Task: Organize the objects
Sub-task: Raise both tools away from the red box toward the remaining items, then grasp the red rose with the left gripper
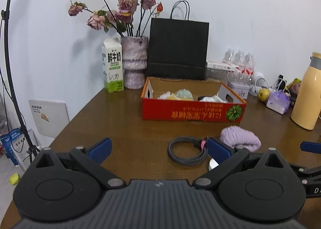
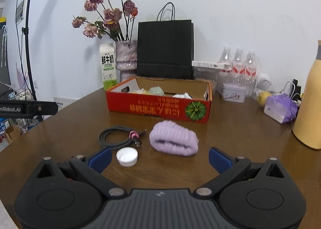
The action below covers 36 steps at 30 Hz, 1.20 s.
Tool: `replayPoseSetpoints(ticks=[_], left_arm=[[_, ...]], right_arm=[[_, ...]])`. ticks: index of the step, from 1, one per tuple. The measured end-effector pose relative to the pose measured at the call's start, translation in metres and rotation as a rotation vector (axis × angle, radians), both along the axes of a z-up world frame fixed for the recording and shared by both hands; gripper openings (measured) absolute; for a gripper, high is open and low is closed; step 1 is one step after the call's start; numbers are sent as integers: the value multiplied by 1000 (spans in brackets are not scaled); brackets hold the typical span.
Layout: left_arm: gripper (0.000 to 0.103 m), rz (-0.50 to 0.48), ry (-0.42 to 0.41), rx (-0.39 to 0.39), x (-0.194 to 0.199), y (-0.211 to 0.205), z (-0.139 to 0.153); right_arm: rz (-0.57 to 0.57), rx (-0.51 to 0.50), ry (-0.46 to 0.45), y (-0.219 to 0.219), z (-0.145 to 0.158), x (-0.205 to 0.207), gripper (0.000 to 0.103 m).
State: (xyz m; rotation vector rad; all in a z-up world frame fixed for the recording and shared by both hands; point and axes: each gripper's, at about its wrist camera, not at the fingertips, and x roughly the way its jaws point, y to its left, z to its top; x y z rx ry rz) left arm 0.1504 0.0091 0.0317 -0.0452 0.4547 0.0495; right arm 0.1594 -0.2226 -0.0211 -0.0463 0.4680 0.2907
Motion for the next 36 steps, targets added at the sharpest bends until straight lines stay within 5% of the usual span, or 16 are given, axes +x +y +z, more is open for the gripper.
replayPoseSetpoints(ticks=[15,36], left_arm=[[103,-59,136,-32,-7,-27,-54],[103,-30,184,12,17,-44,-87]], right_arm=[[-25,25,34,-6,-25,-18,103],[-24,37,55,-10,-48,-4,103]])
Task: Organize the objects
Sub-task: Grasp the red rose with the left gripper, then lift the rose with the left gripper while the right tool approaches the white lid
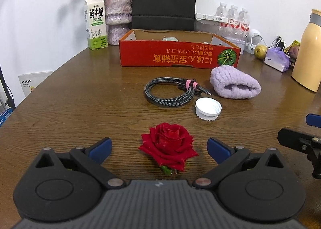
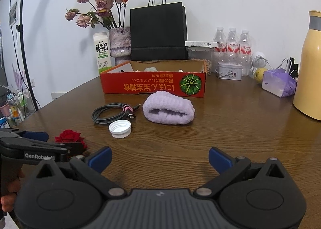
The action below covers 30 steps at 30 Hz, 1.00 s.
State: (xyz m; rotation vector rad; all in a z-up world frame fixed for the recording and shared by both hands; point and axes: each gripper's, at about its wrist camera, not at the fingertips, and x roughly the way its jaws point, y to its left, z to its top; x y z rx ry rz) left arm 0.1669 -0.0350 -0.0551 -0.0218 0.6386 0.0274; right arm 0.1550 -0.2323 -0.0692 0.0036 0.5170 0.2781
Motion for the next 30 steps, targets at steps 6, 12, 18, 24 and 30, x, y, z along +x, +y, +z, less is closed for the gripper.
replayPoseSetpoints(ticks=[6,12,18,24,30], left_arm=[[99,-3,6,2,5,-2,-4],[55,-21,5,5,4,-3,-6],[36,-55,-24,-16,2,-1,-1],[35,-61,-85,-23,-2,10,15],[35,-52,-138,-17,3,24,30]], right_arm=[[5,-1,6,1,-3,6,103],[13,-6,16,4,-7,12,103],[28,-25,23,10,-8,18,103],[44,-54,26,22,-6,24,103],[64,-83,33,37,-4,33,103]])
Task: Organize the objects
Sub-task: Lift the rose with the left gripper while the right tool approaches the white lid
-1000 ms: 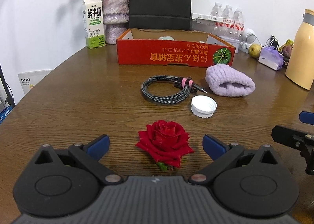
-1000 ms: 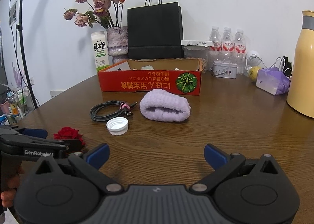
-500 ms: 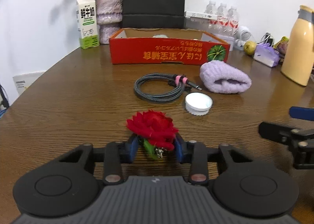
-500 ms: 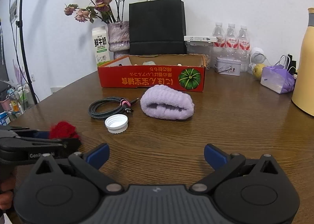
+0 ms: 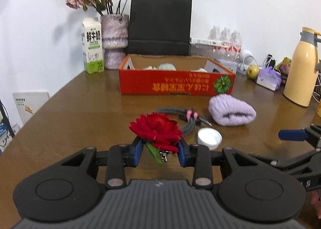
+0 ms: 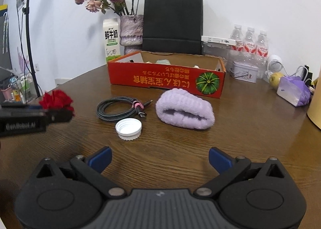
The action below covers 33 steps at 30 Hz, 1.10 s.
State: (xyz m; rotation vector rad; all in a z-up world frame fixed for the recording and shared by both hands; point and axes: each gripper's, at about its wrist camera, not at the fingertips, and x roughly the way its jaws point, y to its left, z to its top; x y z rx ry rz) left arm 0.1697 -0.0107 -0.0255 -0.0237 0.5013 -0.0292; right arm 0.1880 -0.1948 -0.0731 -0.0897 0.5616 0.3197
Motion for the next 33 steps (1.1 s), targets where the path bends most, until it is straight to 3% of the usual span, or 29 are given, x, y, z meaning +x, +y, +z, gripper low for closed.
replayPoseSetpoints(ticks=[19,33], left_arm=[[33,23,-66,9,49,53,20],[33,40,-35,-15,68,64,5]], right_arm=[[54,-52,46,58,5,54,103],[58,-17,120,61,-17,78,103]])
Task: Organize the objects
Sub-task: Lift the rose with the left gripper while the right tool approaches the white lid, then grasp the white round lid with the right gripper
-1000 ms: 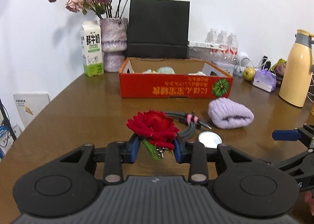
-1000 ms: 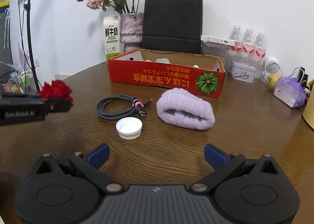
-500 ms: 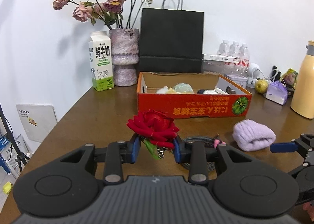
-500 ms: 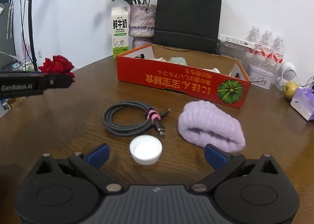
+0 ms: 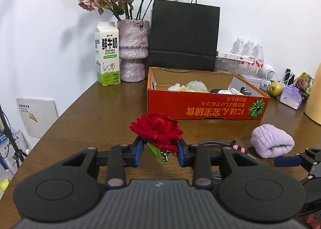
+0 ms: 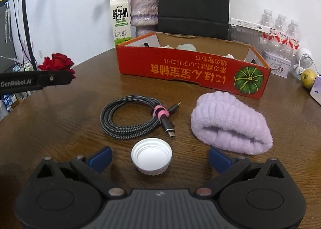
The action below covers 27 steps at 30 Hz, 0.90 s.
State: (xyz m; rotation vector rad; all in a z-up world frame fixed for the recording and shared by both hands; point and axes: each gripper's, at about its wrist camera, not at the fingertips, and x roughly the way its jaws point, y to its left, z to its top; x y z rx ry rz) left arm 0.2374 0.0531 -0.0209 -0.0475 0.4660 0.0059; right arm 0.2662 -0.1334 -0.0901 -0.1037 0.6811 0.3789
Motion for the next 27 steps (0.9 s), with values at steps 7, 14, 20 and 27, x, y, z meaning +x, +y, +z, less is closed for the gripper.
replayPoseSetpoints(ticks=[7,14,20,27], left_arm=[[33,-6,5,-9,-1,1,-1],[33,-3,7,-20,-1,3,-1],[33,-13,5,-27,-3,3,-1],[33,-19,7,-29,-6,2,-3]], right_arm=[[-7,-13,8,2,-3,2,102],[-4,-18,1,3,-4,1,100],[-2,-3,-23,4,-1,-1,76],[5,4,-49,3,1,-5,39]])
